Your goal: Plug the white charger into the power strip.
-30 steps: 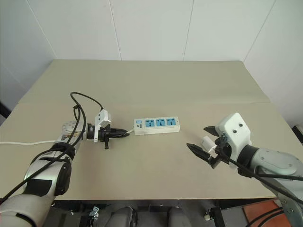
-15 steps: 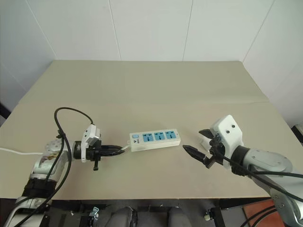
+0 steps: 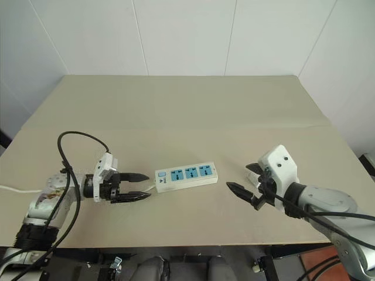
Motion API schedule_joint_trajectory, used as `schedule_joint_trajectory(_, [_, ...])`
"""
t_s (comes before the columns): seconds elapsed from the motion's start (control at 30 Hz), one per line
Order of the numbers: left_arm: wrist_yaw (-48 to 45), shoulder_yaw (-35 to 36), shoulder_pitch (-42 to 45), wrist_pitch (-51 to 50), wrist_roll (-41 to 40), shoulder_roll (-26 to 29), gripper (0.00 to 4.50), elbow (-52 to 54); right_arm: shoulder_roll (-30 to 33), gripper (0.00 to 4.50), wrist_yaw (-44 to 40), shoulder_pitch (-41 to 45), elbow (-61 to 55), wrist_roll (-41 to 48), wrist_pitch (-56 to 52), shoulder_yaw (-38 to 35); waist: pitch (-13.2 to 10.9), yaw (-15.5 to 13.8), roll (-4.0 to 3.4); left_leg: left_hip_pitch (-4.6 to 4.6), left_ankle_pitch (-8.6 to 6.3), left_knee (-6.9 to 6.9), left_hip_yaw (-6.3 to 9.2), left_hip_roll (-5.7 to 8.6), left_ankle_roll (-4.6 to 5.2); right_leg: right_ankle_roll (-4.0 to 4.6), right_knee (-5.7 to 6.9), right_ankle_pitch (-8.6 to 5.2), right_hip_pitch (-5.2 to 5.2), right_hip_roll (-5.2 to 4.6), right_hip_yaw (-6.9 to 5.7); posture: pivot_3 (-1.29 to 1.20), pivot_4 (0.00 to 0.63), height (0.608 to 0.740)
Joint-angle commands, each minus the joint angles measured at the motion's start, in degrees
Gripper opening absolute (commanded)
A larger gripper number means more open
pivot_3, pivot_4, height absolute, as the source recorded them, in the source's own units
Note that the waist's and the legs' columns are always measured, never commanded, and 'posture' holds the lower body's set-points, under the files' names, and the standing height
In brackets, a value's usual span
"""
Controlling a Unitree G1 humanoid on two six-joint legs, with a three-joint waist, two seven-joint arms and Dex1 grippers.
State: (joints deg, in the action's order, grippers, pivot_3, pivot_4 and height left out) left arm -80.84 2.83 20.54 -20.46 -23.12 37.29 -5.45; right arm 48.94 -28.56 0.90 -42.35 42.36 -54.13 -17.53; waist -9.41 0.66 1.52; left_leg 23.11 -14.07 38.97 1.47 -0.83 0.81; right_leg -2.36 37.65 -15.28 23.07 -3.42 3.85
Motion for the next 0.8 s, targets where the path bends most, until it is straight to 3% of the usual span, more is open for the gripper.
schedule_joint_trajectory(0.03, [-4.5,3.4,3.5,4.0,-4.4,1.1,4.46,-2.8,0.5,4.50,-0.1,-1.1,-2.1,0.0,0.7,-2.9,0.0,0.0,0.00,-0.02,0.00,0.00,-0.03,0.00,0.00,0.00,0.01,0.00,0.00,0.00,0.00,0.00,0.150,0.740])
schedule_joint_trajectory(0.2, [-8.0,2.1,8.5,6.7,-5.1,-1.3,4.46,-11.3,0.4,4.50,0.3,-1.0,-2.6,-0.4,0.8,-2.4,0.0,0.1,-0.01,-0.03,0.00,0.00,-0.10,0.02,0.00,0.00,-0.01,0.00,-0.02,0.01,0.01,0.00,0.150,0.740])
schedule_joint_trajectory(0.37, [-9.1,2.1,12.7,21.8,-2.7,-8.8,4.46,-23.8,0.3,4.50,0.7,-0.4,-3.5,0.1,0.2,-2.2,0.0,0.0,0.00,0.01,0.00,0.03,-0.17,0.05,0.00,0.00,-0.02,0.00,-0.04,0.01,-0.02,0.00,0.150,0.740])
schedule_joint_trajectory(0.6, [-11.7,-3.9,14.9,30.9,-3.9,-9.7,4.46,-32.4,0.2,4.50,1.9,-2.0,-5.4,0.0,-0.7,-2.3,0.0,0.2,0.00,0.09,0.00,0.02,-0.09,0.05,0.01,0.00,-0.02,0.00,0.04,0.01,-0.01,0.00,0.150,0.740])
schedule_joint_trajectory(0.8, [-11.7,-4.7,17.0,39.1,-1.9,-11.6,4.46,-42.2,0.1,4.50,2.8,-3.2,-6.8,0.3,-1.7,-3.7,0.0,0.1,0.00,0.08,0.00,0.02,-0.10,0.06,0.01,0.00,-0.03,0.00,0.02,0.01,-0.01,0.00,0.150,0.740])
